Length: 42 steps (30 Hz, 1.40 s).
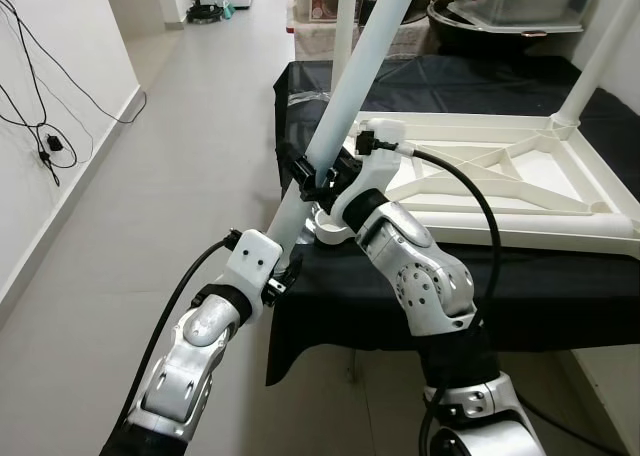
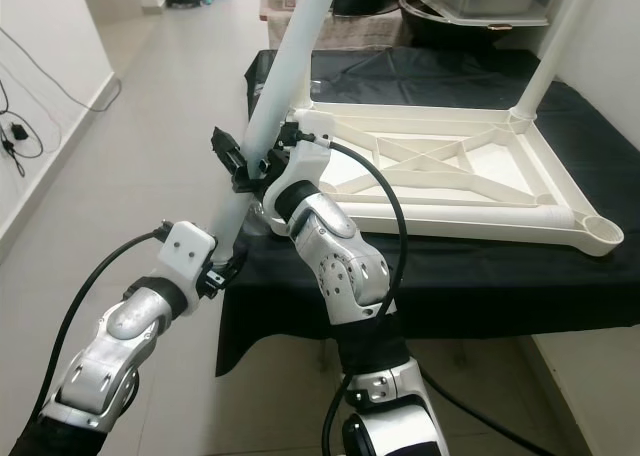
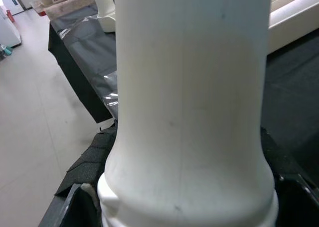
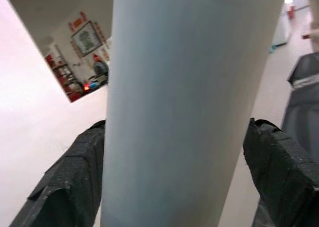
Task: Building children table
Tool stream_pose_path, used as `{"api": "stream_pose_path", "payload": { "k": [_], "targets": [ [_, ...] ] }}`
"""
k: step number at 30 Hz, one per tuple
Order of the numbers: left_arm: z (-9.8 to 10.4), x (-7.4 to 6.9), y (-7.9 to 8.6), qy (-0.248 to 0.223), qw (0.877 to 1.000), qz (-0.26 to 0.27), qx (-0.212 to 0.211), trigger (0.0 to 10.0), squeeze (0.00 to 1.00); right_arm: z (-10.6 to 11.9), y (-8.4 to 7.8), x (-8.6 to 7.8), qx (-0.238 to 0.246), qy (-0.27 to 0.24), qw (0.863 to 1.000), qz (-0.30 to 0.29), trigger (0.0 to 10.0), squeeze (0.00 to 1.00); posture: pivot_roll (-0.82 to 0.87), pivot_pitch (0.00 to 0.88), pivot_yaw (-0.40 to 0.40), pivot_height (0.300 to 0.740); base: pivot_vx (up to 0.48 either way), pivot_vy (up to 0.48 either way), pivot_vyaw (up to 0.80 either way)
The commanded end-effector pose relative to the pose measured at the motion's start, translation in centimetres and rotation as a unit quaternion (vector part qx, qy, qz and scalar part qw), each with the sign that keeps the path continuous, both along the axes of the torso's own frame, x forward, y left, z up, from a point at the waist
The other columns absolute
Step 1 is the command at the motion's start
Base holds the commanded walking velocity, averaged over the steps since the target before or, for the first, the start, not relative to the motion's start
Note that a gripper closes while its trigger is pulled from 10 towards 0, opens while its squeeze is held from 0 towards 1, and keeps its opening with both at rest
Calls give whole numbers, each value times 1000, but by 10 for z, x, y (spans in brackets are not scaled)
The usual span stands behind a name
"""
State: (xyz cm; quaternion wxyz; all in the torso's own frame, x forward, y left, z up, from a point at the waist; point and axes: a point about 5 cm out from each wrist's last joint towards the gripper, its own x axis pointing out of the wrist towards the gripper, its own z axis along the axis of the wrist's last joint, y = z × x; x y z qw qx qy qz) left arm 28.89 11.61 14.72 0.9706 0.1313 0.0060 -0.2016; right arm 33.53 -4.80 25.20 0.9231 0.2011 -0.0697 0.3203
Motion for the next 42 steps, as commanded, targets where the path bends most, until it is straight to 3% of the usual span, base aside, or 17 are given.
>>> {"api": "stream_pose_path", "payload": {
  "k": [1, 5, 9, 13, 14, 17, 20, 22, 26, 30, 31, 34, 38, 42],
  "targets": [
    [3, -4, 3, 1, 1000, -7, -4, 10000, 0, -6, 3, -2, 4, 9, 1000, 27, 10000, 0, -37, 73, 27, 740, 0, 0, 0],
    [4, -13, 7, 11, 1000, -19, -11, 10000, 0, -11, -1, -1, 14, 7, 997, 73, 10000, 0, -14, 71, 25, 740, 0, 0, 0],
    [4, -35, 10, 34, 997, -49, -43, 10000, 0, -11, -11, 2, 21, -4, 989, 147, 10000, 0, -3, 71, 25, 740, 0, 0, 0],
    [4, -38, 10, 38, 997, -52, -48, 10000, 0, -11, -11, 2, 24, -3, 986, 163, 10000, 0, -3, 71, 25, 740, 0, 0, 0],
    [4, -47, 10, 54, 994, -66, -69, 10000, 0, -11, -12, 0, 23, -1, 978, 209, 10000, 0, -1, 72, 22, 740, 0, 0, 0],
    [5, -57, 9, 73, 989, -87, -94, 10000, 0, -11, -14, -3, 18, -8, 966, 258, 10000, 0, 5, 72, 21, 740, 0, 0, 0],
    [8, -71, 7, 103, 975, -110, -165, 10000, 0, -12, -18, -9, 22, -2, 942, 336, 10000, 0, 8, 68, 21, 740, 0, 0, 0],
    [8, -71, 7, 103, 975, -110, -165, 10000, 0, -12, -18, -9, 22, -2, 942, 336, 10000, 0, 8, 68, 21, 740, 0, 0, 0],
    [10, -89, -2, 135, 952, -138, -235, 10000, 0, -14, -24, -17, 26, -3, 908, 419, 10000, 0, 10, 64, 20, 740, 0, 0, 0],
    [9, -97, -5, 148, 945, -154, -248, 10000, 0, -15, -25, -20, 24, -3, 896, 443, 10000, 0, 11, 65, 21, 740, 0, 0, 0],
    [8, -106, -9, 164, 936, -172, -259, 10000, 0, -17, -26, -22, 24, -1, 884, 466, 10000, 0, 11, 65, 21, 740, 0, 0, 0],
    [7, -113, -11, 184, 927, -190, -268, 10000, 0, -17, -24, -23, 27, 3, 873, 487, 10000, 0, 11, 65, 21, 740, 0, 0, 0],
    [5, -116, -12, 194, 923, -196, -270, 10000, 0, -16, -23, -25, 27, 3, 866, 499, 10000, 0, 11, 65, 21, 740, 0, 0, 0],
    [4, -121, -12, 212, 916, -213, -267, 10000, 0, -17, -21, -30, 23, 9, 850, 526, 10000, 0, 11, 65, 21, 740, 0, 0, 0]
  ]
}}
